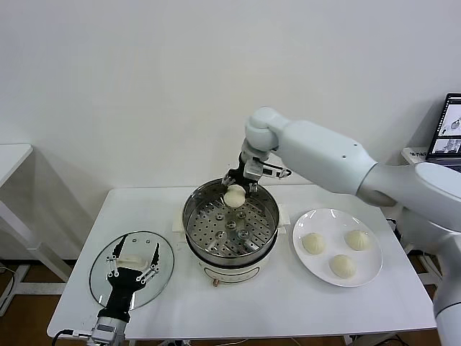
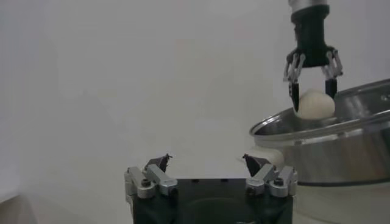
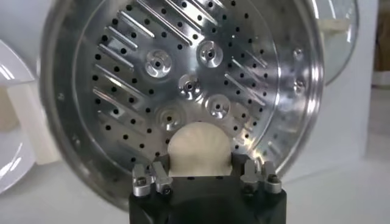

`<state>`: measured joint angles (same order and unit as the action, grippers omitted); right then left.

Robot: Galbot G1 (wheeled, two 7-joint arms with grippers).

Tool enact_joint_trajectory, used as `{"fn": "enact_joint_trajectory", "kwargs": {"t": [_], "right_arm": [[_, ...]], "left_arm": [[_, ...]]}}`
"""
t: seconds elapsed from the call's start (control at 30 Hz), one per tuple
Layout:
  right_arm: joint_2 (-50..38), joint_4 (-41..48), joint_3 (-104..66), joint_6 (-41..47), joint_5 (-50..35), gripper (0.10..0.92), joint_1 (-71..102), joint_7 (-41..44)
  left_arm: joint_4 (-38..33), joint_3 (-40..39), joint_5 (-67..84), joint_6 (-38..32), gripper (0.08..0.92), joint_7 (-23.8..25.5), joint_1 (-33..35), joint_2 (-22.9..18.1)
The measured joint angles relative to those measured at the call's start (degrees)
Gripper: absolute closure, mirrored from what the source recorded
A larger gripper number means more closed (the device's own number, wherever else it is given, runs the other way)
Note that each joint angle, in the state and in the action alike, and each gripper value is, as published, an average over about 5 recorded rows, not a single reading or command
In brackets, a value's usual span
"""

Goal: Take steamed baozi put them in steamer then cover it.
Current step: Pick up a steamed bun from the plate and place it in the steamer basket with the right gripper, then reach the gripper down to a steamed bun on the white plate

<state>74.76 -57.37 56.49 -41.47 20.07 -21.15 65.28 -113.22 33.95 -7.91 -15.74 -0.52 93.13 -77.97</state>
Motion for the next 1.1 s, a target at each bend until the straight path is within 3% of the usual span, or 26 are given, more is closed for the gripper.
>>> {"fn": "enact_joint_trajectory", "kwargs": {"t": [0.43, 0.67, 0.87, 1.1], "right_arm": [[4.72, 4.65, -0.95, -2.02, 4.61, 0.329, 2.52, 0.28], [4.70, 4.73, -1.59, -1.93, 4.43, 0.215, 2.59, 1.04], [1.57, 1.29, -1.76, 2.68, -1.40, 0.203, 0.53, 3.88], [-7.47, -4.13, 0.46, 15.95, -15.20, 0.203, -4.96, 6.92]], "left_arm": [[0.47, 0.27, 0.46, -0.51, 0.177, -0.31, -0.67, 0.14], [0.53, 0.36, 0.62, -0.54, 0.177, -0.71, -0.86, 0.08], [0.53, 0.54, 0.72, -0.48, 0.177, -0.94, -1.01, 0.06], [0.57, 0.16, 0.54, -0.15, 0.177, -1.19, -1.24, 0.00]]}}
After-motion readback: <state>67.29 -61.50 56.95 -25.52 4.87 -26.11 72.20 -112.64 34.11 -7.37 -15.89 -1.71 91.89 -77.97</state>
